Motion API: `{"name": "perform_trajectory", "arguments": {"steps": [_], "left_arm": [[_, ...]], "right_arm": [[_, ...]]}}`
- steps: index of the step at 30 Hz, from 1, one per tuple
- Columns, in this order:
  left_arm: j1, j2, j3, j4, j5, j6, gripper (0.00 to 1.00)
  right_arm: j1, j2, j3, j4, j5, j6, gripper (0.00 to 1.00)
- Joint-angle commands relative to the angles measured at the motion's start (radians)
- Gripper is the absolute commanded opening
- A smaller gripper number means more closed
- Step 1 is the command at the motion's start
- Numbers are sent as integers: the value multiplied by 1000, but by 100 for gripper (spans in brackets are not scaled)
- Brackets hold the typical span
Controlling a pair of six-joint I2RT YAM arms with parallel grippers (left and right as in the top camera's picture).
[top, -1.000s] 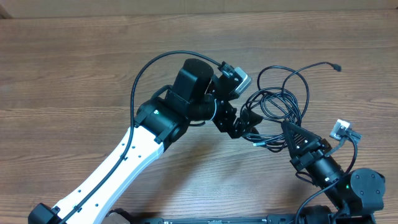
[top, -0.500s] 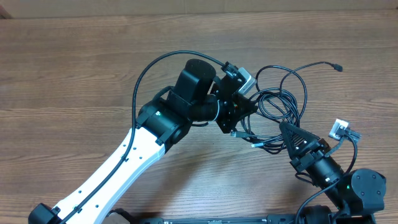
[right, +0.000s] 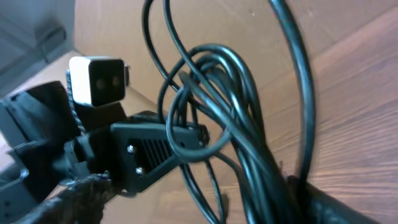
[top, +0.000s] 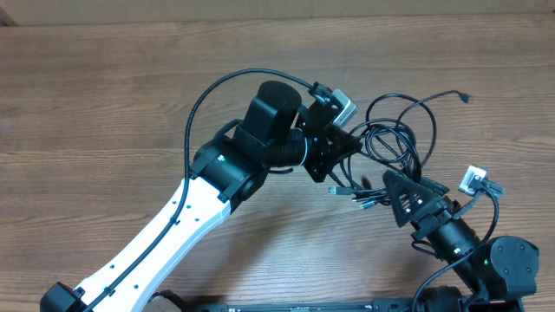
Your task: Untangle cables
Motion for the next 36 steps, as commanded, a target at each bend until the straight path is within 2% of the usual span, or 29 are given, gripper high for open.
{"name": "perform_trajectory", "arguments": {"steps": [1, 7, 11, 22, 27, 29, 33, 36], "left_arm": [[7, -3, 4, 14, -24, -38, 4], [36, -3, 4, 13, -45, -91, 4], [74, -3, 4, 13, 19, -96, 4], [224, -3, 4, -40, 431, -95, 4], [230, -3, 4, -46, 484, -88, 4], [230, -3, 4, -47, 486, -88, 4], [230, -3, 4, -57, 488, -76, 4], [230, -3, 4, -89, 479, -25, 4]], "right_arm": [[1, -11, 26, -1, 15, -4, 95], [1, -11, 26, -37, 77, -21, 96], [1, -11, 26, -92, 178, -31, 100], [1, -11, 26, -156, 315, -87, 100], [1, -11, 26, -148, 282, -94, 100], [1, -11, 26, -123, 233, -147, 96], [1, -11, 26, -67, 124, -242, 77], [1, -11, 26, -60, 115, -240, 75]]}}
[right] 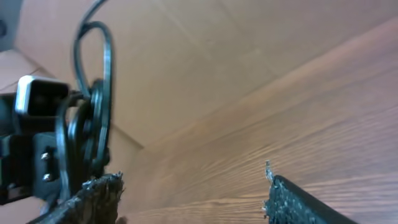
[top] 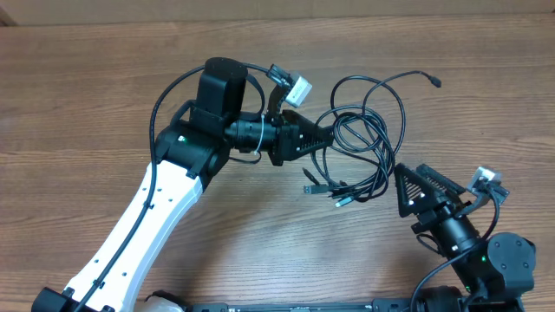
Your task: Untangle cables
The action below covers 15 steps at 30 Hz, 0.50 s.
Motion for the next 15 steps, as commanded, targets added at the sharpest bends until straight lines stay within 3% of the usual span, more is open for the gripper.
{"name": "perform_trajectory", "arguments": {"steps": [1, 15], "left_arm": [[6, -3, 4, -37, 31, 74, 4], [33, -3, 4, -103, -51, 105, 4]], "right_arm": [[1, -11, 22, 7, -59, -53, 75], [1, -11, 22, 87, -195, -53, 75]]}}
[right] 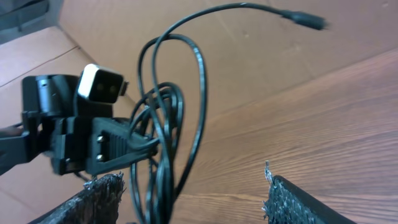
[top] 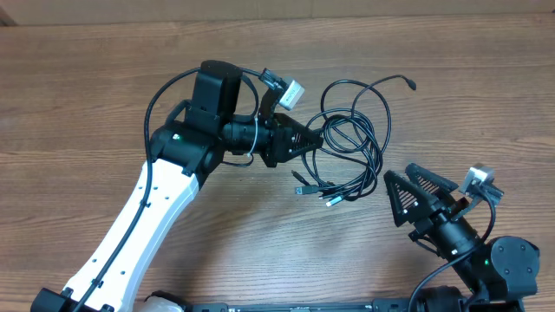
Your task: Untangle cables
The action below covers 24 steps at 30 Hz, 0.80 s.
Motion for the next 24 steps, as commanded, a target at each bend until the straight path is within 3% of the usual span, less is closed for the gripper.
{"name": "perform_trajectory", "arguments": {"steps": [1, 4, 7, 9, 24], "left_arm": [[1, -3, 4, 5, 6, 24, 4], [-17, -3, 4, 5, 13, 24, 4], [-40, -3, 4, 7, 4, 24, 4], [-56, -3, 4, 8, -26, 23, 4], [-111, -3, 4, 42, 4, 13, 4]], "right_arm": [[1, -11, 22, 23, -56, -10, 75], [1, -11, 22, 22, -58, -10, 71], [1, -11, 22, 23, -62, -10, 48], [1, -11, 22, 24, -68, -10, 42], [1, -11, 22, 29, -80, -11, 40]]}}
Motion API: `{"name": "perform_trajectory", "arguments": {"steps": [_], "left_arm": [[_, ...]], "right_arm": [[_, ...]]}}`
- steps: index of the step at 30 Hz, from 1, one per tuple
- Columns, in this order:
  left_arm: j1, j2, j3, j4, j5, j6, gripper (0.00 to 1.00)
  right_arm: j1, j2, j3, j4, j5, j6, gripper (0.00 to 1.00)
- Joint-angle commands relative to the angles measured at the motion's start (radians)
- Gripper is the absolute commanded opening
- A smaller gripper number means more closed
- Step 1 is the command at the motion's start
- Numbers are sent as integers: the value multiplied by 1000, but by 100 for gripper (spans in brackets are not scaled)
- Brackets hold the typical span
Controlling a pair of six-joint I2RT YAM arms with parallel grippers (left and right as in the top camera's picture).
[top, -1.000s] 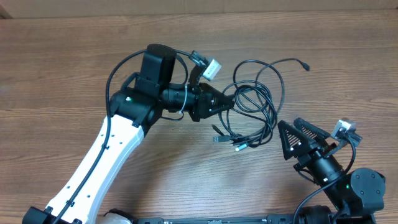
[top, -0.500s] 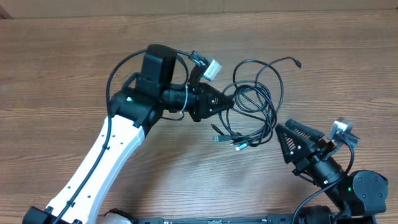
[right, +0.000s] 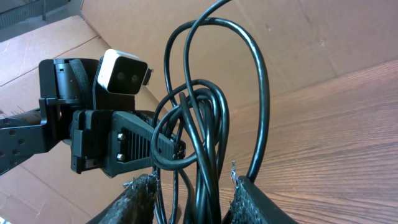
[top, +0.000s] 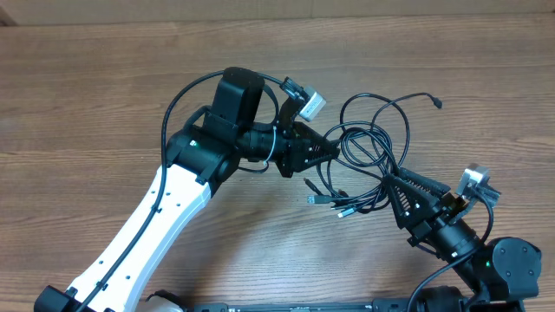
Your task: Untangle cables
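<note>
A tangle of black cables (top: 373,139) hangs between my two grippers, its plug ends (top: 328,201) trailing toward the table's front. My left gripper (top: 323,149) is shut on the left side of the bundle. In the right wrist view that gripper (right: 165,144) shows with a loop wrapped round its finger. My right gripper (top: 392,184) reaches into the bundle's lower right. Its jaws (right: 194,190) are drawn in on several strands (right: 208,124) running between the fingers (right: 142,198).
The wooden table (top: 87,87) lies under everything. A cardboard wall (right: 267,31) stands behind it. The left arm's white wrist camera (top: 312,106) sits just above the bundle. One loose cable end (top: 436,103) sticks out to the upper right.
My right gripper stood wide open and apart from the bundle; now it is in the bundle with its jaws narrowed on the strands. The left gripper has brought the bundle to the right.
At first both grippers met at the tangle, the right one shut on it. Then the right gripper had let go and stood back open while the left held the bundle further left. Now the two meet again at the bundle.
</note>
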Motion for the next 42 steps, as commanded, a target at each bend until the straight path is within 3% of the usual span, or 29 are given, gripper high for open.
{"name": "perform_trajectory", "arguments": {"steps": [1, 7, 12, 16, 21, 25, 29, 35, 37, 40, 41, 42], "left_arm": [[-18, -3, 4, 14, 48, 12, 4], [-18, -3, 4, 14, 48, 12, 4], [-18, -3, 4, 9, 11, 12, 4], [-18, -3, 4, -38, -122, 13, 4], [-18, -3, 4, -199, -496, 12, 4], [-18, -3, 4, -304, -713, 11, 4], [-18, -3, 4, -435, -1079, -53, 4], [-18, -3, 4, -428, -986, -63, 4], [-18, -3, 4, -404, -896, -43, 4], [-18, -3, 4, -376, -725, 36, 4], [-18, -3, 4, -363, -626, 77, 4], [-18, -3, 4, -356, -568, 97, 4]], "right_arm": [[1, -11, 21, 6, -8, -6, 38], [1, -11, 21, 6, -8, -5, 4], [1, -11, 21, 6, -6, -5, 4], [1, -11, 21, 6, -6, -5, 4], [1, -11, 21, -5, 6, -10, 4], [1, -11, 21, -27, 26, -51, 4], [1, -11, 21, -36, 37, -55, 4], [1, -11, 21, -37, 50, -58, 4], [1, -11, 21, -39, 58, -58, 23], [1, -11, 21, -40, 64, -57, 72], [1, -11, 21, -40, 64, -57, 82], [1, -11, 21, -40, 64, -57, 84]]}}
